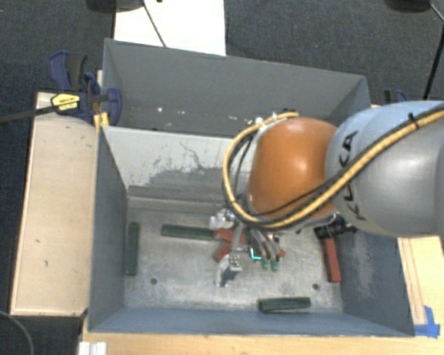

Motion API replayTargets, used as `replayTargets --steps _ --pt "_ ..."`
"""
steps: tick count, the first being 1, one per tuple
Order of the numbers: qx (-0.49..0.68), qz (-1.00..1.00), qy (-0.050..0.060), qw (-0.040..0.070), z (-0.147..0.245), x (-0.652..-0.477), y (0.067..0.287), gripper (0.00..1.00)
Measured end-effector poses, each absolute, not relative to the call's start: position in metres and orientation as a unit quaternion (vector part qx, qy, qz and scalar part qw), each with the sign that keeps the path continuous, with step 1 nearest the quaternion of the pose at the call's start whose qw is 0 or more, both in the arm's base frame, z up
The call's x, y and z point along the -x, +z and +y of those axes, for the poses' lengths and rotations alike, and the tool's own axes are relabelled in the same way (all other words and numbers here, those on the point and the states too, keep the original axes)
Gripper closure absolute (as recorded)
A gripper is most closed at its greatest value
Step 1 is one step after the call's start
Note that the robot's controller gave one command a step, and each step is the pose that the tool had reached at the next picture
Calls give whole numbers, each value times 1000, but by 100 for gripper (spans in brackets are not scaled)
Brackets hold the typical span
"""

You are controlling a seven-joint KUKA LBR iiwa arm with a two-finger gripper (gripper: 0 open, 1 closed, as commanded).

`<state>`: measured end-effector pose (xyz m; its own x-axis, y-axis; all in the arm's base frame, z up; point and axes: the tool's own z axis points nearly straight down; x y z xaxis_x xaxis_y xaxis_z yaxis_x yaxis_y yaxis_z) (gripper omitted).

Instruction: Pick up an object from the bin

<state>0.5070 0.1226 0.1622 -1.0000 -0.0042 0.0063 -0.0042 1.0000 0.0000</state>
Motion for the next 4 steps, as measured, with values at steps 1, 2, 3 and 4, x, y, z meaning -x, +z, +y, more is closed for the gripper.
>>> replayTargets --steps 1,2,3,4 --pt "0 -1000 -1 -1 122 -509 166 0" --pt "-58 -998 -1 -3 100 -535 122 0" --pt "-35 -999 -1 -3 144 -587 74 0" --pt "-126 -992 -2 -5 59 -560 73 0"
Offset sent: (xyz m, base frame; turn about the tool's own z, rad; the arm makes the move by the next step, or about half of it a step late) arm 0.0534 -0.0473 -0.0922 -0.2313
